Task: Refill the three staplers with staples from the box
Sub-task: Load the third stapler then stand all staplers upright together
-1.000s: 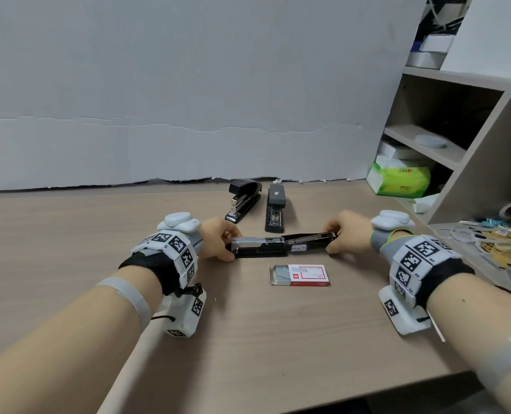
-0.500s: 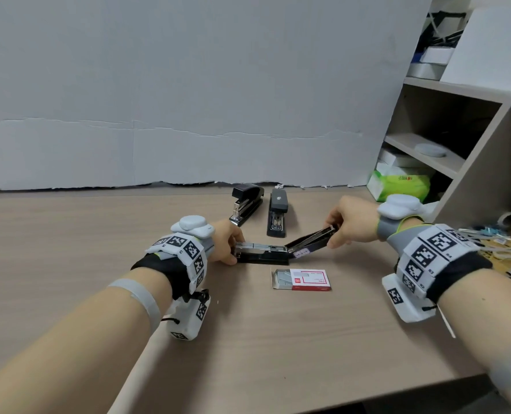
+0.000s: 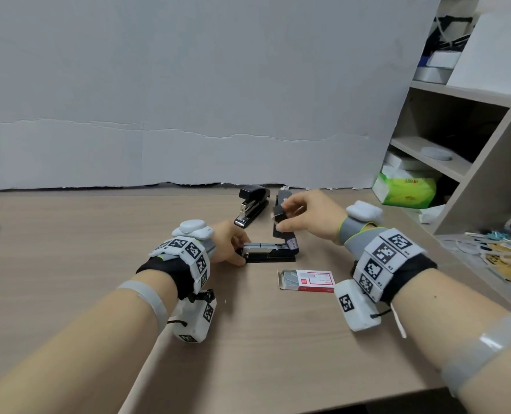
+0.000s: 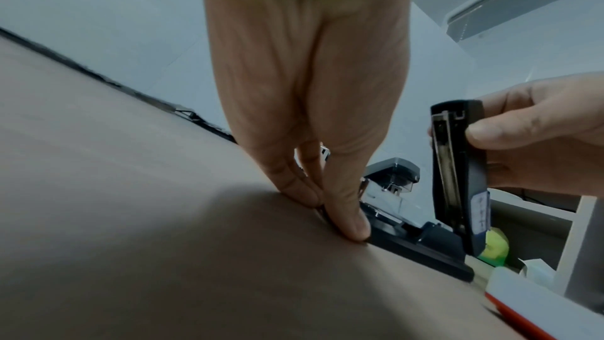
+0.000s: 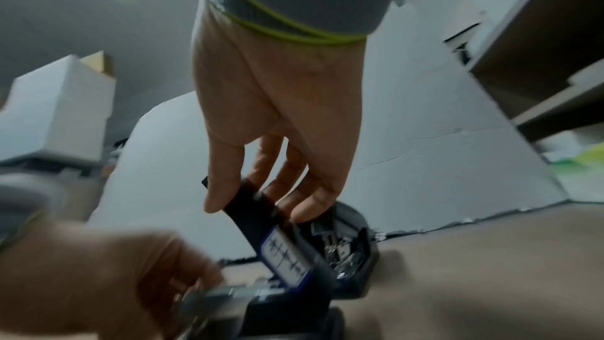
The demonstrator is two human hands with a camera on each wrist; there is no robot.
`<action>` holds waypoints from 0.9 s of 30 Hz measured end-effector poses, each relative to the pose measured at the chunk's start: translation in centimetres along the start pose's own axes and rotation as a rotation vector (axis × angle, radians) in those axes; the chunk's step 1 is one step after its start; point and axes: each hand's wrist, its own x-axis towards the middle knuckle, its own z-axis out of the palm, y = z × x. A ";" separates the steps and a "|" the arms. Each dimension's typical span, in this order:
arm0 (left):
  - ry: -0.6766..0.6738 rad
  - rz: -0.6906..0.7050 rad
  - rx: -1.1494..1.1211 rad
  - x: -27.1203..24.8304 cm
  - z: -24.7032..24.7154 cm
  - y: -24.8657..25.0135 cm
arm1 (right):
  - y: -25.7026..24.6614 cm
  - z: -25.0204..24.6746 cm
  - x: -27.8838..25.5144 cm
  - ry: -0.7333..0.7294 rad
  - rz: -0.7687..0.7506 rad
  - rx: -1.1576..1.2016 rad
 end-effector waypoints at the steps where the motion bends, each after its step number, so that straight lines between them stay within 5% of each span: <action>1: -0.003 -0.001 -0.029 0.0 -0.1 -0.3 | -0.2 0.9 0.4 -0.014 -0.017 -0.030; 9: 0.013 0.001 -0.132 0.4 0.1 -1.2 | -0.9 5.5 2.3 -0.157 -0.042 -0.317; 27: 0.023 0.021 -0.054 0.4 0.2 -0.8 | -0.6 6.9 2.7 -0.192 -0.020 -0.396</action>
